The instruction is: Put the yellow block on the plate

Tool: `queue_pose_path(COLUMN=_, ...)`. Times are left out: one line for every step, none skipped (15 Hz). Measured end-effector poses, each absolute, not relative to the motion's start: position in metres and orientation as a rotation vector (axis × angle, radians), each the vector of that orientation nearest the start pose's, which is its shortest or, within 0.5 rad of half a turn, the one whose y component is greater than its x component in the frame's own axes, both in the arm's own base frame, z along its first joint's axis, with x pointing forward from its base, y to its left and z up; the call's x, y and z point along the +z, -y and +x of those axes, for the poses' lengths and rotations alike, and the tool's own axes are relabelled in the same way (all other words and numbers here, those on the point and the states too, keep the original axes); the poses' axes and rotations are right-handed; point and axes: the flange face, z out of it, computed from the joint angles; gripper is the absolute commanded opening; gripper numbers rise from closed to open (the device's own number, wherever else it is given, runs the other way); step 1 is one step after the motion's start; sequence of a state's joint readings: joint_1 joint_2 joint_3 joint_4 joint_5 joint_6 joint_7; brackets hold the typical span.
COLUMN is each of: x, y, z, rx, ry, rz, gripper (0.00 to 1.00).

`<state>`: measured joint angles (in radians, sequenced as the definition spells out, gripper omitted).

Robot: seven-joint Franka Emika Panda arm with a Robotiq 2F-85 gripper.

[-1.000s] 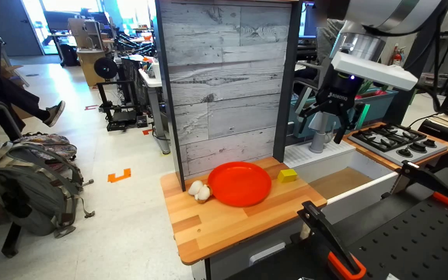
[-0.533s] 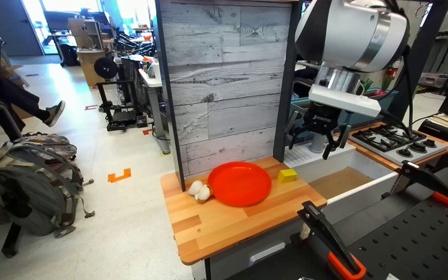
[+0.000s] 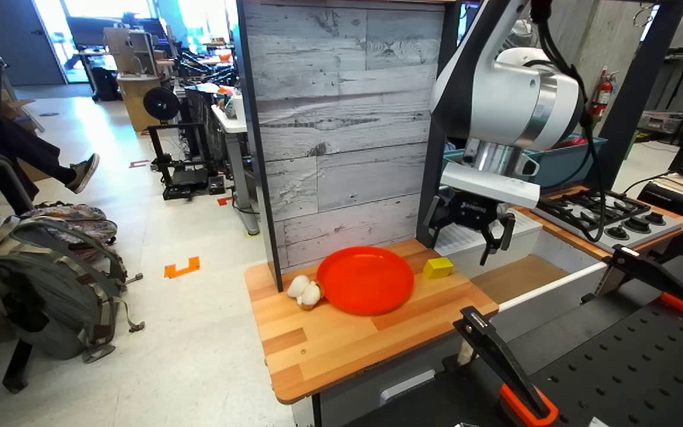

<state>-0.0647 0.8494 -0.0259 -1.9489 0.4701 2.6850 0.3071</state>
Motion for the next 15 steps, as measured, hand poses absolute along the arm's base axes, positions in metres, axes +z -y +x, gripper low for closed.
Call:
queue_pose_path(x=0.025, y=0.064, z=0.569, rx=0.189, ry=-1.205, rz=-2.742, gripper=1.00)
queue_pose_path(x=0.021, y=0.061, z=0.571, rx=0.192, ry=-1.208, rz=-2.749, gripper=1.00)
queue_pose_path(x=0.018, y=0.058, z=0.573, rx=0.192, ry=-1.207, rz=-2.760, gripper=1.00)
queue_pose_path(x=0.015, y=0.055, z=0.575, rx=0.193, ry=-1.205, rz=-2.772, gripper=1.00)
queue_pose_path(x=0.012, y=0.052, z=0.577, rx=0.192, ry=-1.203, rz=-2.781, gripper=1.00)
queue_pose_path(x=0.010, y=0.050, z=0.579, rx=0.190, ry=-1.199, rz=-2.791, gripper=1.00)
queue_pose_path(x=0.009, y=0.047, z=0.582, rx=0.187, ry=-1.195, rz=-2.798, gripper=1.00)
queue_pose_path(x=0.007, y=0.045, z=0.584, rx=0.184, ry=-1.190, rz=-2.805, gripper=1.00)
queue_pose_path(x=0.006, y=0.044, z=0.586, rx=0.181, ry=-1.186, rz=-2.809, gripper=1.00)
queue_pose_path(x=0.005, y=0.042, z=0.589, rx=0.178, ry=-1.182, rz=-2.811, gripper=1.00)
queue_pose_path(x=0.004, y=0.040, z=0.591, rx=0.177, ry=-1.178, rz=-2.813, gripper=1.00)
queue_pose_path(x=0.003, y=0.039, z=0.593, rx=0.178, ry=-1.173, rz=-2.815, gripper=1.00)
queue_pose_path(x=0.002, y=0.038, z=0.595, rx=0.178, ry=-1.168, rz=-2.816, gripper=1.00)
queue_pose_path(x=0.002, y=0.037, z=0.597, rx=0.178, ry=-1.164, rz=-2.816, gripper=1.00)
queue_pose_path(x=0.001, y=0.036, z=0.599, rx=0.179, ry=-1.161, rz=-2.816, gripper=1.00)
